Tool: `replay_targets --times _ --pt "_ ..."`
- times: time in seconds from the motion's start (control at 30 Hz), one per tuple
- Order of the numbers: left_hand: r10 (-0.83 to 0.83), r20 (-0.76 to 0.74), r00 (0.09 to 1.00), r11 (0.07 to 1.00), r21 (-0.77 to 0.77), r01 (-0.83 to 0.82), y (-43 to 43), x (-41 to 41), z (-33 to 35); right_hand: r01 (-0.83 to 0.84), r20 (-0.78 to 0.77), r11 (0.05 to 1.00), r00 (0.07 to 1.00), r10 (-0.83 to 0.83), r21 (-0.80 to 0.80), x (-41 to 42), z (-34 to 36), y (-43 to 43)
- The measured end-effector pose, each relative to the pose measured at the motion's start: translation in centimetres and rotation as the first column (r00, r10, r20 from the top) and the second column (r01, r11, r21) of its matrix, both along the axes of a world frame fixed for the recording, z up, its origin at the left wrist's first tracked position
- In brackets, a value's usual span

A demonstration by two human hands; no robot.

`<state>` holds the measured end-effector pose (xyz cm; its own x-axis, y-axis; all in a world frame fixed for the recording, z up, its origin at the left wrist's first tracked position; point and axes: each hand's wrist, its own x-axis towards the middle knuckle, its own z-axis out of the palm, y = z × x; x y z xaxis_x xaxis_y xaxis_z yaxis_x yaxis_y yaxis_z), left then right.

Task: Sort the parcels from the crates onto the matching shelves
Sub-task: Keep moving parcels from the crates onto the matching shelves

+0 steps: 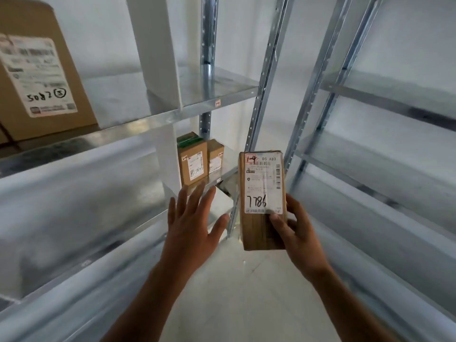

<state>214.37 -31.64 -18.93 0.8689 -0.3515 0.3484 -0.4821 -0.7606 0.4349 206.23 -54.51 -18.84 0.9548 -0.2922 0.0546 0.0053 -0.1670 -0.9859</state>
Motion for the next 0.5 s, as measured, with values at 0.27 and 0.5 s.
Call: replay_targets --times 0.27,0.5 --pt "-0.005 0.026 1.000 1.000 -0.027 0.005 -5.5 8.3 3.5 -0.062 0.086 0.998 0.994 0.063 -0.017 9.3 3.0 -5.5" --pt "0.076 0.127 0.989 0.997 0.004 -0.077 -12.3 13.3 6.4 -0.140 0.199 0.988 0.968 0.151 -0.068 17.2 4.3 -13.3"
